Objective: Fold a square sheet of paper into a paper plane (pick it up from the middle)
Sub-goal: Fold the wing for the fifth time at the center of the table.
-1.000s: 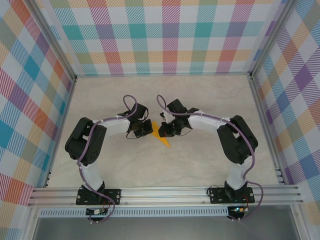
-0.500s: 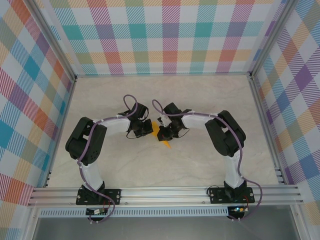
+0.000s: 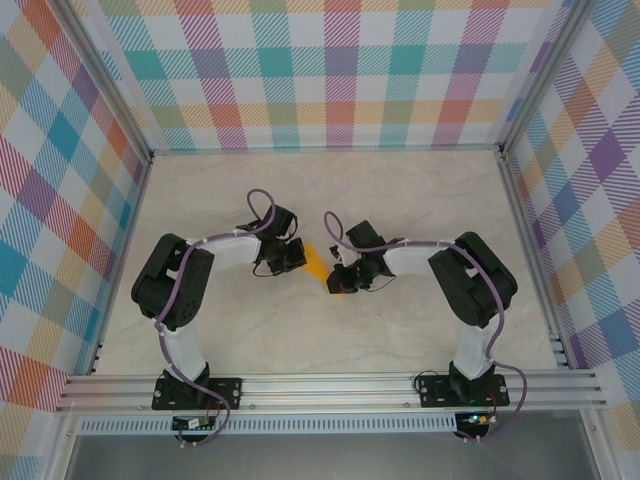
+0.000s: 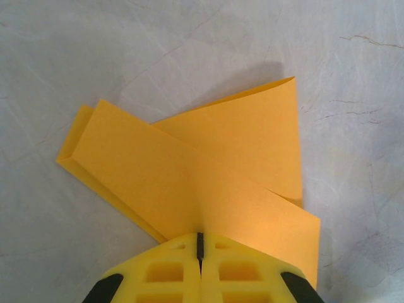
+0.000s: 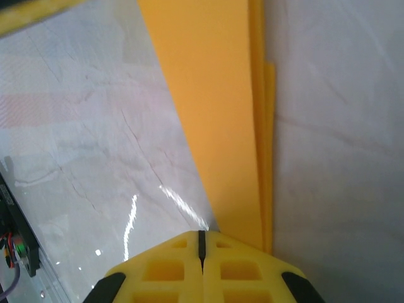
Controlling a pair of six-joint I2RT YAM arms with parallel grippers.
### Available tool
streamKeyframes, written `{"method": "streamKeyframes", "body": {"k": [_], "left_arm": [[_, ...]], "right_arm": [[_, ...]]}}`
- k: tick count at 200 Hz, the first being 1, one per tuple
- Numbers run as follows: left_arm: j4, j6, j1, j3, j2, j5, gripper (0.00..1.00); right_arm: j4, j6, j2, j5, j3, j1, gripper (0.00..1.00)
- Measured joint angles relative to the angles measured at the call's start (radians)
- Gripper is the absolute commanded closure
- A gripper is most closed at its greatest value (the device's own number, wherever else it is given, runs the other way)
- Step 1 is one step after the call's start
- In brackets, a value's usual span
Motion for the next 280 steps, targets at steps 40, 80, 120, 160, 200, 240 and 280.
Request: {"method": "streamKeyframes", "body": {"k": [40,80,120,160,200,240,280], "left_arm": [[-0.005,0.000,0.000,0.004,0.001,0.000,0.95],[-0.006,0.001,0.000,0.005,0.001,0.004,0.93],[-0.047,0.021,-0.001,0.020,-0.007,-0.011,0.81],[-0.176,0.032,-0.028,0.069,-0.085,-0.101,0.61],[-0.304,0.021,-0.128,0.186,-0.119,-0.253,0.43],[-0.455,-0.004,-0.230,0.365,-0.013,-0.405,0.37],[-0.549,-0.019,-0.265,0.529,0.190,-0.474,0.41]], "right_arm": [[-0.003,0.021,-0.103,0.003,-0.120,-0.018,0.97],[-0.095,0.051,-0.220,0.055,-0.161,-0.024,0.93],[-0.174,0.089,-0.406,0.228,-0.131,-0.024,0.60],[-0.206,0.100,-0.453,0.475,-0.101,-0.025,0.31],[-0.201,0.125,-0.457,0.645,-0.132,-0.030,0.04],[-0.206,0.140,-0.489,0.737,-0.195,-0.041,0.01],[-0.209,0.168,-0.528,0.785,-0.206,-0.063,0.01]]}}
